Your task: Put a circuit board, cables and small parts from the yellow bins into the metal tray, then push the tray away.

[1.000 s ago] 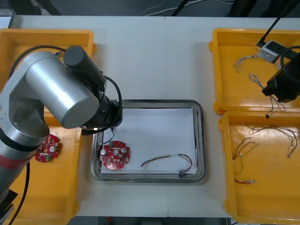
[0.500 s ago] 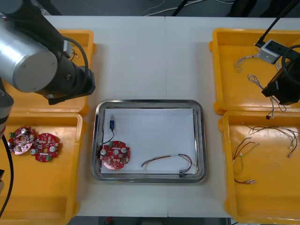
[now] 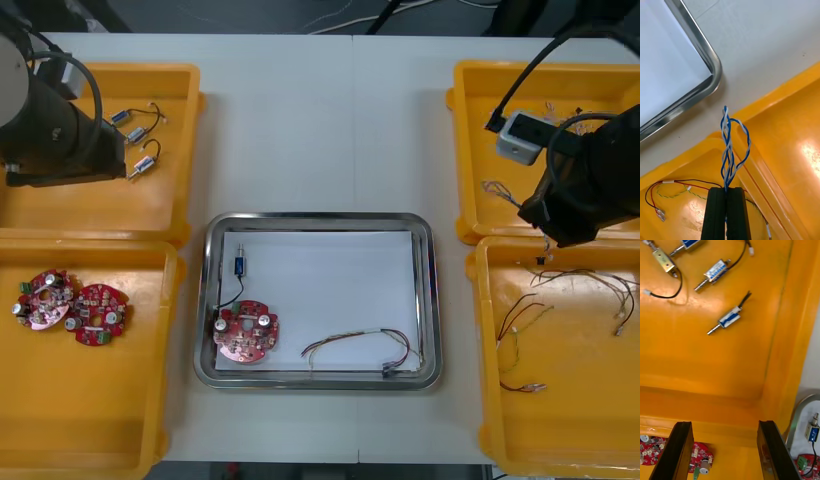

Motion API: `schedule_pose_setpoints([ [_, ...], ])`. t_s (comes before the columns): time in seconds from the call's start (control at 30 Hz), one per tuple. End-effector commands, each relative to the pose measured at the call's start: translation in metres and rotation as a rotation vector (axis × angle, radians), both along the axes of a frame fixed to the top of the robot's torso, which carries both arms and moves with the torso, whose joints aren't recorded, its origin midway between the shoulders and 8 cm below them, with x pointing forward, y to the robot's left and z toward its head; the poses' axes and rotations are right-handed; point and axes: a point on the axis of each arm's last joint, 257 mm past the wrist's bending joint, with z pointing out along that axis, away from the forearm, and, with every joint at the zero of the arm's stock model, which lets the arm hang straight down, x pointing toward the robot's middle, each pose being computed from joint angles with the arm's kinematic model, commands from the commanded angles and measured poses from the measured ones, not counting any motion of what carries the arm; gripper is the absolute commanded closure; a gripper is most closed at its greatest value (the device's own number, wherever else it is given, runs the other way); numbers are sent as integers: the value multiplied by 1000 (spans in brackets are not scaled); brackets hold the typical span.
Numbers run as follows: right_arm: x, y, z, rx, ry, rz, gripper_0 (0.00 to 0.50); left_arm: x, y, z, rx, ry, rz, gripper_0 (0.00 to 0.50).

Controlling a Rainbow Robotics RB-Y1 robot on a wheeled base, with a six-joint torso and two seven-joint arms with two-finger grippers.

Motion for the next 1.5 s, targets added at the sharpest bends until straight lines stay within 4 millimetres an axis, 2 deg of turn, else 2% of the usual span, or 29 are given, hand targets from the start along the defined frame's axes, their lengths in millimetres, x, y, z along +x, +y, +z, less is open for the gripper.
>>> schedule_pose_setpoints([
  [0.03, -4, 10, -2, -64, -19, 41, 500, 14, 34, 32, 72, -35, 10, 0],
  [0.17, -5, 25, -9, -95, -10, 85, 500, 19, 48, 27, 98, -10, 23, 0],
  [0.5, 0, 63, -18, -214, -44, 190, 500, 37, 70, 21, 139, -18, 16, 0],
  [0.7, 2, 88, -27, -226, -34, 234, 500, 45, 74, 21, 150, -17, -15, 0],
  [1.0, 9, 131, -32, -275, -40, 302, 500, 52, 66, 22, 214, -29, -140, 0],
  [1.23, 15, 165, -41, -333, -54, 340, 500, 64, 42, 18, 231, -61, -222, 0],
  [1.5, 16, 190, -55, -356, -29, 363, 500, 75, 16, 11, 247, -90, -294, 0],
])
